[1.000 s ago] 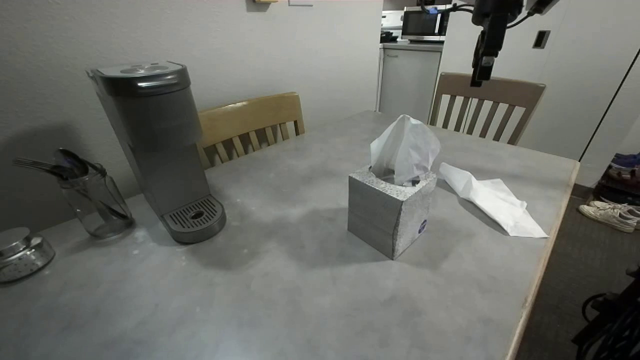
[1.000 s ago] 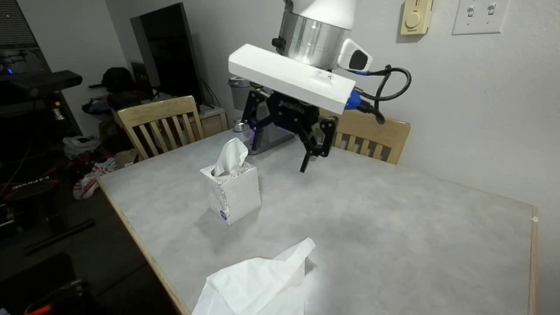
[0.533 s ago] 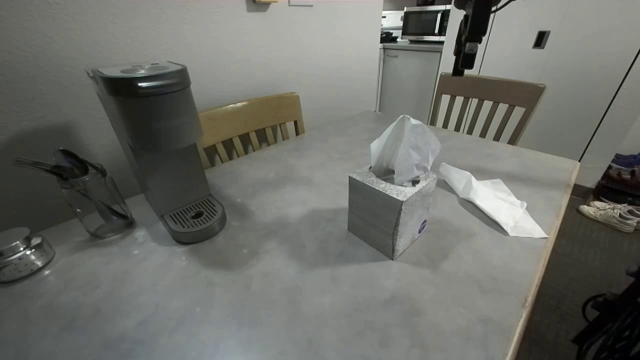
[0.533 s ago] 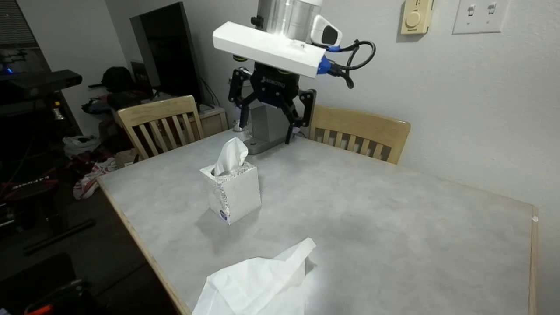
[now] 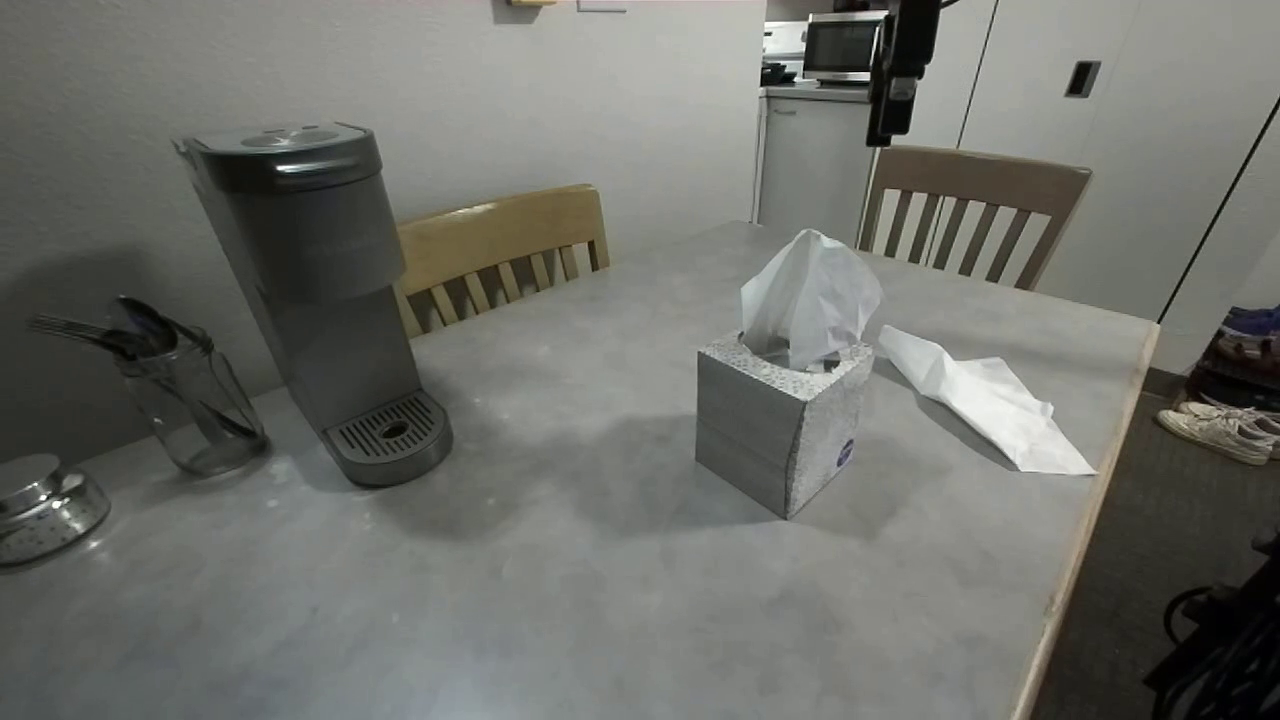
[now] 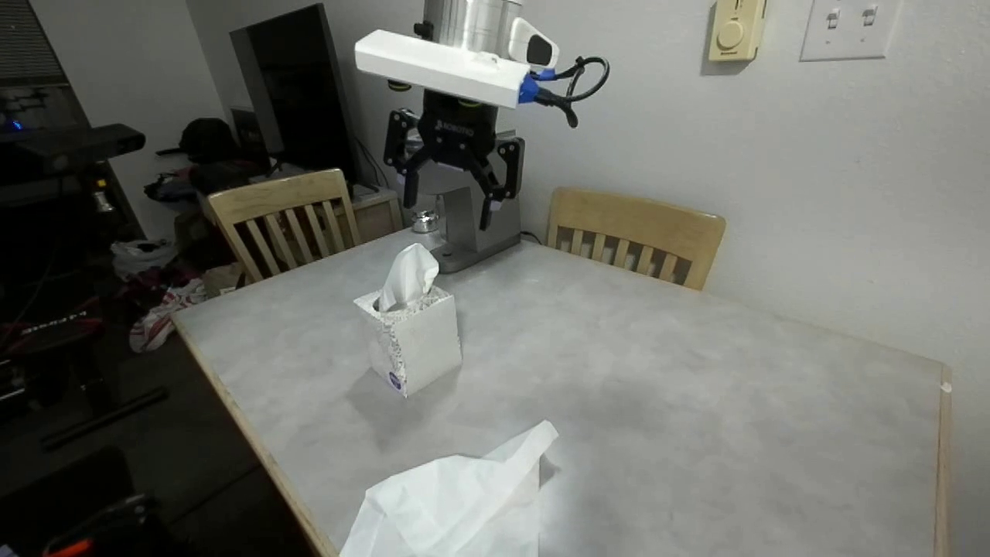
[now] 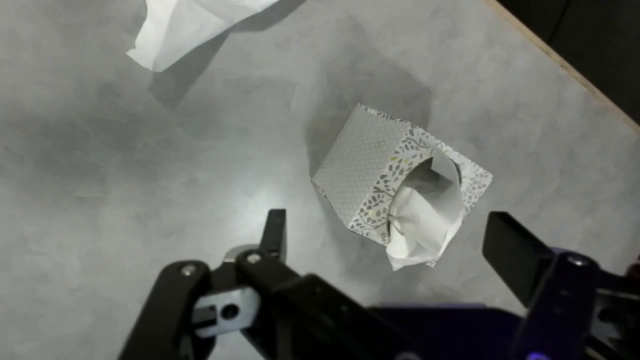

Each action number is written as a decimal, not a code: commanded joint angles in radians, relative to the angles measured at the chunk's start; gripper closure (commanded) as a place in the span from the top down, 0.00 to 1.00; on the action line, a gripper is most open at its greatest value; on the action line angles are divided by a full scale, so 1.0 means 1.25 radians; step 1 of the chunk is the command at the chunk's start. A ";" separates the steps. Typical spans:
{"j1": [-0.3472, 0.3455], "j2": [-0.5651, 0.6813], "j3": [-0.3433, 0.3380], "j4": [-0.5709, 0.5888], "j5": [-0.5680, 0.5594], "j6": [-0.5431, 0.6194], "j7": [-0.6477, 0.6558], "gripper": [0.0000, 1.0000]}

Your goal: Remove a piece of tissue paper from the box.

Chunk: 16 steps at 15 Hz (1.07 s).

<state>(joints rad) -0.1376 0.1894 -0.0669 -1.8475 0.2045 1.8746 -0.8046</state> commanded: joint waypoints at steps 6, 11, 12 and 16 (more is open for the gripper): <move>0.016 0.005 0.019 0.002 -0.021 -0.002 0.034 1.00; 0.019 0.006 0.023 0.002 -0.023 -0.002 0.040 1.00; 0.019 0.006 0.023 0.002 -0.023 -0.002 0.040 1.00; 0.019 0.006 0.023 0.002 -0.023 -0.003 0.040 1.00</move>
<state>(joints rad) -0.1069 0.1963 -0.0446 -1.8474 0.1771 1.8740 -0.7561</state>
